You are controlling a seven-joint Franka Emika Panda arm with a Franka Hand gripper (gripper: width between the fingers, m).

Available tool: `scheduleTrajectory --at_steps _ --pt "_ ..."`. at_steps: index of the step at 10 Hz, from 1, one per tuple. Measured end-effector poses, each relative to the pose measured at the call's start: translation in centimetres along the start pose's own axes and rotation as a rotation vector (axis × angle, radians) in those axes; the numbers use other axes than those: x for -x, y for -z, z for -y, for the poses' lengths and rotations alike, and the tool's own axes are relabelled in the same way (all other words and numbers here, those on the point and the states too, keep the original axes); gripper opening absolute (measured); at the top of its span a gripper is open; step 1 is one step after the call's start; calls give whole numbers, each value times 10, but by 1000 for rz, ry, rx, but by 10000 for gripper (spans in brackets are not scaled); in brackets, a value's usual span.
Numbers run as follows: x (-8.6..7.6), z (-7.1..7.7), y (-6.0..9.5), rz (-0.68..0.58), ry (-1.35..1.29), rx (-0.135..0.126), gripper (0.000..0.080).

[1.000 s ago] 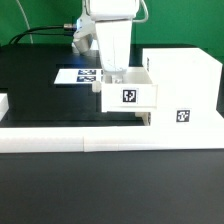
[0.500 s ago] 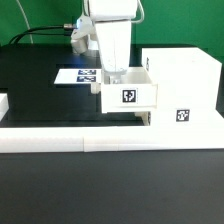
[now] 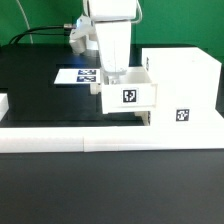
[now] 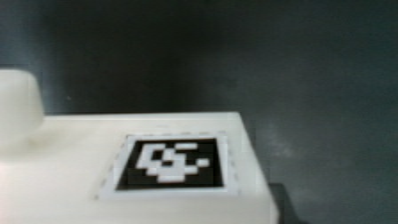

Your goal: Assemble drawer

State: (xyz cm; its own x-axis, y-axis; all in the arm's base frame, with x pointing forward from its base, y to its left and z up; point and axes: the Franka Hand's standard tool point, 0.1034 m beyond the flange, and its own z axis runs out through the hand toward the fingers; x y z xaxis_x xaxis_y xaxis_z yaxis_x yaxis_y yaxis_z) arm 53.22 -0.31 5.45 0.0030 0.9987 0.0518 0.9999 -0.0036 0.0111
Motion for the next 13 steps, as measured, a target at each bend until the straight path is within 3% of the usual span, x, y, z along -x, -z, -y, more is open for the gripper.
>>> scheduleTrajectory --at_steps 9,13 --pt "1 -1 0 9 51 14 44" --pt "-18 -4 1 11 -25 4 44"
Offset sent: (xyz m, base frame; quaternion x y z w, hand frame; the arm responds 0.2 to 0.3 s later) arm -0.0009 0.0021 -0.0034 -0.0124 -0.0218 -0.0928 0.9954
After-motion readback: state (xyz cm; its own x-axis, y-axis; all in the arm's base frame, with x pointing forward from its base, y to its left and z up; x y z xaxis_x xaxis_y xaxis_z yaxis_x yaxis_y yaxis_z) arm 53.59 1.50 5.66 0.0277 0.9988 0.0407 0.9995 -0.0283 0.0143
